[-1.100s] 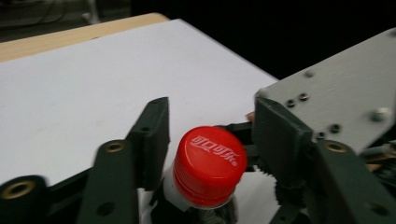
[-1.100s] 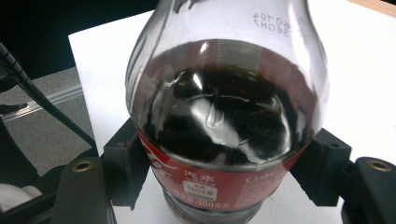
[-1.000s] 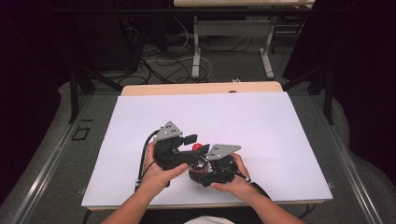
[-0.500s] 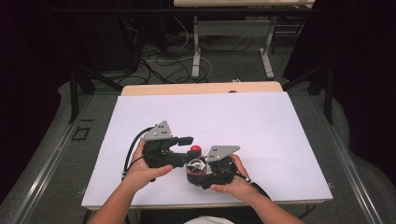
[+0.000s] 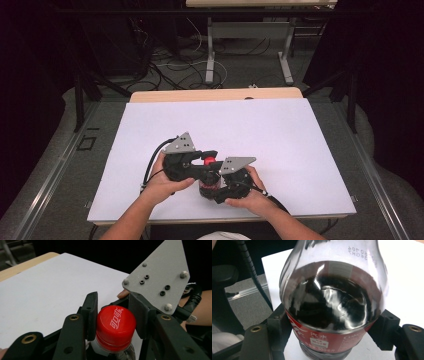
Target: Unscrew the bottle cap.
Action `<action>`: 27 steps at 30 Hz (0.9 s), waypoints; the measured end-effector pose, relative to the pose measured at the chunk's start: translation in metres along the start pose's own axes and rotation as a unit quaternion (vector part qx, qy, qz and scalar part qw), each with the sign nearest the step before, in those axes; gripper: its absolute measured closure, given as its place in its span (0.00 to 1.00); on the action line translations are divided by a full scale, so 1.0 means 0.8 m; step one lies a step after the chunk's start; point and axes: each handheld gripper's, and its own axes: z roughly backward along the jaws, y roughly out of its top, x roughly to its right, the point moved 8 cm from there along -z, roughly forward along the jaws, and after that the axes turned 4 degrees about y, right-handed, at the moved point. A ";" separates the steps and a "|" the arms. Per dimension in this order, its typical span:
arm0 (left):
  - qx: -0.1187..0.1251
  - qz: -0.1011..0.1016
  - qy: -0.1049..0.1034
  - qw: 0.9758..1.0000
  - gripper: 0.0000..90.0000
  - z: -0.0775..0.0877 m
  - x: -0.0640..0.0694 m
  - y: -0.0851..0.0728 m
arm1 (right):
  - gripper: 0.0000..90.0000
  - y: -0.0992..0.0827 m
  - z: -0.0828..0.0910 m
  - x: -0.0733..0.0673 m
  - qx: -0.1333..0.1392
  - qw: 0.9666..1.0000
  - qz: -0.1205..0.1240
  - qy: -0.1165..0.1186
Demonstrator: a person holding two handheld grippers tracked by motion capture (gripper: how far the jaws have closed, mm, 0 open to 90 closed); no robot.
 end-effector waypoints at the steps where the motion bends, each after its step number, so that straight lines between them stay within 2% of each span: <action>1: 0.002 0.008 0.020 1.000 0.67 -0.003 0.000 0.001 | 0.32 0.000 0.001 0.003 -0.001 1.000 -0.002 -0.007; 2: 0.002 0.015 0.032 0.999 0.68 -0.003 0.000 0.002 | 0.32 0.000 0.001 0.004 0.000 1.000 -0.003 -0.010; 3: 0.002 0.015 0.032 0.999 0.68 -0.003 0.000 0.002 | 0.32 -0.001 0.002 0.005 -0.003 1.000 -0.005 -0.013; 4: -0.003 0.034 0.063 0.997 0.68 -0.005 0.000 0.003 | 0.32 -0.001 0.002 0.006 -0.003 1.000 -0.005 -0.015; 5: -0.003 0.034 0.063 0.997 0.68 -0.005 0.000 0.003 | 0.32 0.000 0.001 0.008 0.001 1.000 -0.004 -0.021; 6: -0.007 0.048 0.090 0.995 0.68 -0.006 0.001 0.004 | 0.32 0.000 0.002 0.008 0.003 1.000 -0.009 -0.026; 8: -0.008 0.059 0.116 0.992 0.68 -0.008 0.002 0.005 | 0.32 0.000 0.002 0.010 0.003 0.999 -0.011 -0.031; 11: -0.009 0.072 0.140 0.987 0.68 -0.010 0.004 0.007 | 0.32 0.000 0.003 0.012 0.001 0.999 -0.012 -0.037; 13: -0.009 0.075 0.144 0.987 0.68 -0.011 0.004 0.008 | 0.32 -0.001 0.004 0.013 -0.002 0.999 -0.017 -0.039; 14: -0.011 0.079 0.142 0.987 0.68 -0.011 0.004 0.009 | 0.32 0.000 0.003 0.013 0.006 0.999 -0.017 -0.041; 16: -0.007 0.078 0.122 0.989 0.67 -0.013 0.003 0.010 | 0.32 0.000 0.005 0.014 0.005 0.999 -0.017 -0.037; 17: -0.011 0.079 0.111 0.991 0.62 -0.013 0.003 0.010 | 0.32 0.001 0.005 0.015 0.007 0.999 -0.017 -0.039; 20: 0.005 0.095 0.092 0.991 0.51 -0.007 0.000 0.012 | 0.32 0.001 0.006 0.015 0.008 0.999 -0.017 -0.038; 21: 0.005 0.095 0.092 0.991 0.47 -0.007 0.000 0.012 | 0.32 0.001 0.006 0.014 0.007 0.999 -0.020 -0.034; 22: 0.013 0.097 0.069 0.993 0.46 0.002 -0.002 0.014 | 0.32 0.001 0.006 0.014 0.009 0.999 -0.019 -0.033; 25: 0.025 0.086 0.054 0.995 0.45 0.014 -0.006 0.015 | 0.32 0.002 0.006 0.013 0.010 0.999 -0.019 -0.031; 27: 0.024 0.070 0.035 0.997 0.45 0.021 -0.006 0.015 | 0.32 0.001 0.006 0.011 0.004 1.000 -0.019 -0.025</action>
